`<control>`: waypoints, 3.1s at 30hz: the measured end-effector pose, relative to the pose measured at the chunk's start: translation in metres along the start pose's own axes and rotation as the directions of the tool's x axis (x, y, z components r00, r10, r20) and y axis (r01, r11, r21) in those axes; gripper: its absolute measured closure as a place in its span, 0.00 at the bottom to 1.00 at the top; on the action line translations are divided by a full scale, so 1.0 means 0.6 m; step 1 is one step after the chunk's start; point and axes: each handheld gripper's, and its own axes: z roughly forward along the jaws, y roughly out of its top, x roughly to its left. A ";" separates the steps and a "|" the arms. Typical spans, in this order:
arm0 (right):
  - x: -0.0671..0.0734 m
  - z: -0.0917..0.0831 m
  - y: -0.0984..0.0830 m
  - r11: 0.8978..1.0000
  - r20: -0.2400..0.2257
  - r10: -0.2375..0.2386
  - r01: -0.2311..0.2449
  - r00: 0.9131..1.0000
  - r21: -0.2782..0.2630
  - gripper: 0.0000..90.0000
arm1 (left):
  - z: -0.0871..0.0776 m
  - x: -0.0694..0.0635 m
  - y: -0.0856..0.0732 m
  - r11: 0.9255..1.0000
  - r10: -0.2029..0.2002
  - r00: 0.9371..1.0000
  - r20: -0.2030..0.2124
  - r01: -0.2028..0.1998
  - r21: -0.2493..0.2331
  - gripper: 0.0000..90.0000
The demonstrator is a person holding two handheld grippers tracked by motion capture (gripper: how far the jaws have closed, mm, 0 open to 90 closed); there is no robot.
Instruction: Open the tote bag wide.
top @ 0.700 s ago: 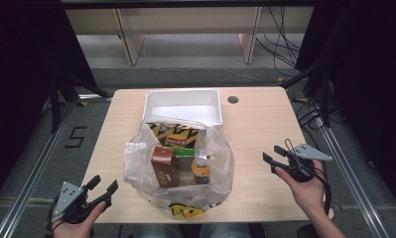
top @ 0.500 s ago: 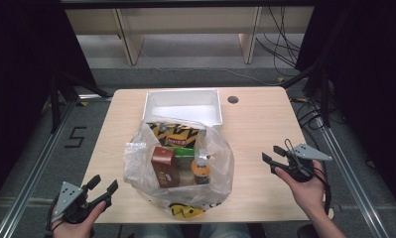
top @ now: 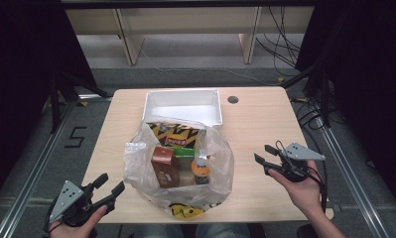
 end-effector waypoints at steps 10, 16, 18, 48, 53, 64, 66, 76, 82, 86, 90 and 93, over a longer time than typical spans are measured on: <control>0.029 -0.003 0.046 0.996 -0.083 -0.003 -0.004 0.997 -0.088 0.60 | -0.007 -0.030 0.069 0.998 0.019 0.998 0.062 -0.016 -0.053 0.35; 0.051 -0.001 0.082 0.993 -0.142 -0.001 -0.016 0.990 -0.119 0.60 | -0.001 -0.051 0.112 0.995 0.076 0.991 0.112 -0.069 -0.072 0.31; 0.058 0.000 0.095 0.993 -0.159 -0.014 -0.005 0.987 -0.122 0.59 | 0.006 -0.056 0.122 0.993 0.100 0.986 0.131 -0.090 -0.080 0.31; 0.102 0.051 0.135 0.977 -0.213 -0.211 0.210 0.954 -0.030 0.79 | 0.106 -0.034 0.116 0.996 0.034 0.999 0.035 -0.036 0.076 0.56; 0.091 0.057 0.129 0.980 -0.188 -0.200 0.201 0.962 -0.014 0.91 | 0.115 -0.021 0.103 0.992 0.053 0.998 0.045 -0.058 0.116 0.77; 0.072 0.065 0.124 0.991 -0.137 -0.132 0.132 0.982 -0.002 0.93 | 0.140 -0.006 0.085 0.986 0.024 0.999 0.045 -0.031 0.164 0.88; 0.069 0.071 0.118 0.989 -0.121 -0.144 0.146 0.982 0.008 0.93 | 0.146 -0.003 0.079 0.986 0.022 0.999 0.048 -0.029 0.162 0.88; 0.074 0.099 0.085 0.977 -0.125 -0.175 0.188 0.977 0.102 0.95 | 0.175 0.019 0.042 0.978 0.048 0.997 0.068 -0.061 0.199 0.87; 0.073 0.112 0.065 0.967 -0.132 -0.188 0.207 0.973 0.148 0.98 | 0.184 0.025 0.020 0.972 0.046 0.997 0.062 -0.059 0.229 0.87; 0.065 0.124 0.053 0.959 -0.127 -0.201 0.222 0.971 0.178 0.98 | 0.191 0.026 0.007 0.967 0.037 0.998 0.058 -0.051 0.252 0.87; 0.059 0.130 0.046 0.956 -0.116 -0.187 0.208 0.975 0.204 0.99 | 0.197 0.027 -0.006 0.961 0.022 0.999 0.045 -0.033 0.276 0.87; 0.054 0.136 0.037 0.951 -0.123 -0.185 0.210 0.975 0.228 1.00 | 0.200 0.025 -0.015 0.953 -0.009 1.000 0.026 0.001 0.304 0.88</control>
